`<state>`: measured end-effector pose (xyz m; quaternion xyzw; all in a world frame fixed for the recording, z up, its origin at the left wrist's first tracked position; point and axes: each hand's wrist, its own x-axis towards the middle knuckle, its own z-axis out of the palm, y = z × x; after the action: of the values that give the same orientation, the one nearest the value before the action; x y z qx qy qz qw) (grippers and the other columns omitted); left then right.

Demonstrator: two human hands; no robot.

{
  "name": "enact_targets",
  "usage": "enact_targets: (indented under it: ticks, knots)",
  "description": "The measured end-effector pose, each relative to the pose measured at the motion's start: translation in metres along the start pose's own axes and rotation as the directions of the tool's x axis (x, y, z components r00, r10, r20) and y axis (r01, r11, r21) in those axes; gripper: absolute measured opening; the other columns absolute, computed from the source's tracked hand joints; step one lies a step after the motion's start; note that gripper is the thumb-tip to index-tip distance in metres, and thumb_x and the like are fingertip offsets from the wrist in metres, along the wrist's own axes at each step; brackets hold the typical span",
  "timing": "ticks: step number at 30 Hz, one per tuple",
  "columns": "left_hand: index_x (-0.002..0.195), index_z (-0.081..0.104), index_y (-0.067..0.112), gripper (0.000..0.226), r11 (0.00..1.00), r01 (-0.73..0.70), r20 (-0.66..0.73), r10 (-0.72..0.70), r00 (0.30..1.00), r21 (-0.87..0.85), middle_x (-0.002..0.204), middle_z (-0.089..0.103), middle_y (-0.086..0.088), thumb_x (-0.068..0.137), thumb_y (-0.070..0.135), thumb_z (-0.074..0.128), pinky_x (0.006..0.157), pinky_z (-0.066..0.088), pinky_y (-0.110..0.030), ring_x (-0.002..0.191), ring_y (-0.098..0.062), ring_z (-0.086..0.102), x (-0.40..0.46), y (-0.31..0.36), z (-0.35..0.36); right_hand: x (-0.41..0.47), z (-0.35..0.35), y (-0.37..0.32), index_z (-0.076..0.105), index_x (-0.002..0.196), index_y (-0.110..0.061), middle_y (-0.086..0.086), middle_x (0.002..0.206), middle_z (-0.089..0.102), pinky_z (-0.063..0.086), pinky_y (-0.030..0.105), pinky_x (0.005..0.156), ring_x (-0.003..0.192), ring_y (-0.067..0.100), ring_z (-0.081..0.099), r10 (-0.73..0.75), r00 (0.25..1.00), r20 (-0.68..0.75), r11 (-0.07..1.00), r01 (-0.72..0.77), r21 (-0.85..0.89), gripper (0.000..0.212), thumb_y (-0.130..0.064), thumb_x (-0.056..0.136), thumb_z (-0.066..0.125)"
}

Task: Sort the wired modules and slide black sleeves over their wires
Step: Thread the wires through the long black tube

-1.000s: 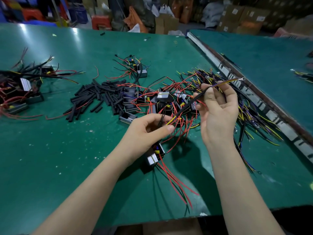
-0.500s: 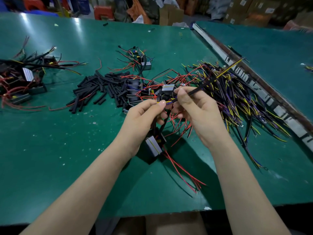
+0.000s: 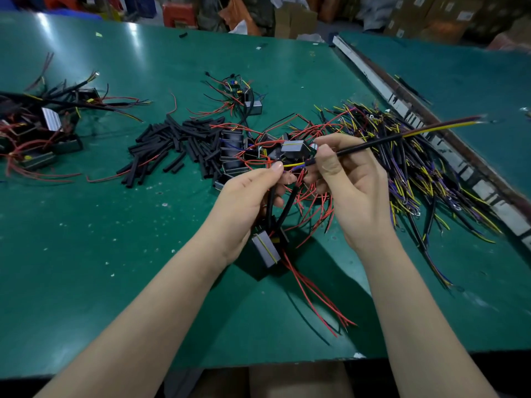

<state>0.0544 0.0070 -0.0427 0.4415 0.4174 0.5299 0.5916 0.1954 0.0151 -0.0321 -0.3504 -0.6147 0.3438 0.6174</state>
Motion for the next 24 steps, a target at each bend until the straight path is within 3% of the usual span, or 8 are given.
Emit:
enact_targets:
  ticks: [2,4,7,9,12,18,24]
  knots:
    - [0.064,0.074,0.025,0.037,0.999,-0.031,-0.038,0.033,0.999,0.039,0.061,0.061,0.013,0.095,0.026,0.054,0.056,0.040,-0.013,0.054,-0.001,0.050,0.000,-0.002,0.000,0.000,0.000,0.003,0.058,0.098,-0.020,-0.013,0.078,0.065,0.046,0.014,0.063,0.067,0.005,0.062,-0.034,0.999,-0.004,0.998,0.033,-0.048,0.013,-0.008,0.097,0.053]
    - [0.070,0.072,0.025,0.030,0.973,-0.126,-0.089,0.145,0.985,0.194,0.062,0.059,0.013,0.095,0.024,0.055,0.057,0.039,-0.011,0.055,0.002,0.050,-0.001,-0.005,-0.001,0.000,0.001,0.006,0.057,0.098,-0.025,-0.015,0.080,0.063,0.047,0.018,0.064,0.069,0.008,0.061,-0.073,0.997,0.014,0.991,0.074,-0.107,0.016,-0.009,0.096,0.053]
    - [0.080,0.071,0.025,0.022,0.912,-0.226,-0.109,0.277,0.955,0.344,0.067,0.058,0.011,0.095,0.024,0.055,0.056,0.038,-0.006,0.055,0.005,0.051,-0.001,-0.007,-0.002,0.001,0.002,0.012,0.057,0.096,-0.036,-0.017,0.087,0.061,0.051,0.037,0.070,0.074,0.018,0.062,-0.143,0.989,0.032,0.964,0.146,-0.223,0.023,-0.013,0.094,0.055]
    - [0.078,0.072,0.026,0.027,0.931,-0.197,-0.143,0.250,0.958,0.306,0.070,0.061,0.008,0.096,0.030,0.053,0.057,0.040,-0.010,0.058,0.001,0.053,-0.001,-0.007,-0.002,0.001,0.002,0.012,0.059,0.094,-0.041,-0.016,0.088,0.061,0.051,0.042,0.074,0.078,0.018,0.063,-0.170,0.985,0.025,0.949,0.171,-0.263,0.022,-0.019,0.094,0.057]
    - [0.071,0.073,0.026,0.036,0.962,-0.147,-0.179,0.191,0.965,0.231,0.065,0.063,0.009,0.097,0.035,0.050,0.054,0.040,-0.015,0.056,-0.004,0.053,0.000,-0.005,0.000,0.000,0.003,0.009,0.060,0.095,-0.042,-0.017,0.079,0.063,0.051,0.033,0.064,0.063,0.018,0.062,-0.154,0.988,-0.015,0.962,0.146,-0.231,0.020,-0.022,0.093,0.058]
    - [0.081,0.070,0.022,0.018,0.984,-0.136,-0.135,0.151,0.979,0.112,0.066,0.063,0.011,0.091,0.014,0.057,0.058,0.042,-0.017,0.054,-0.005,0.052,-0.001,-0.003,0.000,-0.002,0.003,0.005,0.058,0.101,-0.018,-0.004,0.069,0.060,0.048,0.025,0.055,0.052,0.011,0.056,-0.027,0.994,-0.103,0.996,0.018,-0.083,0.010,-0.011,0.094,0.057]
    - [0.077,0.070,0.026,0.009,0.983,-0.171,-0.095,0.178,0.980,0.072,0.060,0.059,0.014,0.079,0.018,0.066,0.055,0.040,-0.012,0.056,-0.004,0.048,-0.001,-0.003,-0.003,-0.001,0.004,0.002,0.059,0.098,-0.018,-0.001,0.064,0.061,0.047,0.022,0.051,0.048,0.011,0.054,0.035,0.989,-0.147,0.999,-0.038,-0.018,0.012,-0.007,0.095,0.057]
